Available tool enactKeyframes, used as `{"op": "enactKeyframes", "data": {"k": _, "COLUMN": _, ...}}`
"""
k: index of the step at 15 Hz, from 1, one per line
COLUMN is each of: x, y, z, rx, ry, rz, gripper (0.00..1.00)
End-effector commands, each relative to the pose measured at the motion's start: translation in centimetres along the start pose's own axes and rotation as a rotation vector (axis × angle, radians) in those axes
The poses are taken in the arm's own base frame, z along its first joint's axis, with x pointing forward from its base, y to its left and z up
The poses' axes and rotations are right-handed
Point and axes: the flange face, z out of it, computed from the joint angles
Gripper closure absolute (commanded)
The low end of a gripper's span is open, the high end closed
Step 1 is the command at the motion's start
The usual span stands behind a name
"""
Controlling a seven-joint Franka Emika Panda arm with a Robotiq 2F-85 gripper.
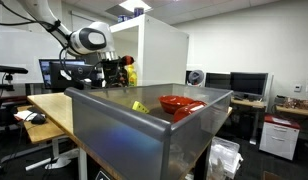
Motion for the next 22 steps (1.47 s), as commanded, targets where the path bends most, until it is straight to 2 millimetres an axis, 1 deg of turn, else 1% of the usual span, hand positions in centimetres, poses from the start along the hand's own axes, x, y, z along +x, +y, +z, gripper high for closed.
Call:
{"op": "enactKeyframes", "data": {"k": 1, "x": -0.1, "y": 0.0, "z": 0.2, "rx": 0.015, "ry": -0.002, "rz": -0.012, "gripper": 0.0}}
{"op": "enactKeyframes", "data": {"k": 10, "x": 0.0, "y": 0.9, "z": 2.2, "rx": 0.034, "ry": -0.023, "rz": -0.013, "gripper": 0.0}}
{"op": "enactKeyframes", "data": {"k": 16, "x": 0.1, "y": 1.1, "z": 2.9, "rx": 0.052, "ry": -0.034, "rz": -0.01, "gripper": 0.0}}
{"op": "enactKeyframes", "data": {"k": 17, "x": 0.1, "y": 1.0, "z": 2.9, "rx": 0.056, "ry": -0.037, "rz": -0.003, "gripper": 0.25}}
{"op": "enactKeyframes", "data": {"k": 18, "x": 0.1, "y": 0.9, "z": 2.9, "rx": 0.061, "ry": -0.039, "rz": 0.002, "gripper": 0.26}}
{"op": "enactKeyframes", "data": {"k": 19, "x": 0.1, "y": 0.8, "z": 2.9, "rx": 0.068, "ry": -0.042, "rz": 0.006, "gripper": 0.3}}
{"op": "enactKeyframes", "data": {"k": 22, "x": 0.0, "y": 0.6, "z": 2.7, "rx": 0.084, "ry": -0.053, "rz": 0.009, "gripper": 0.47}}
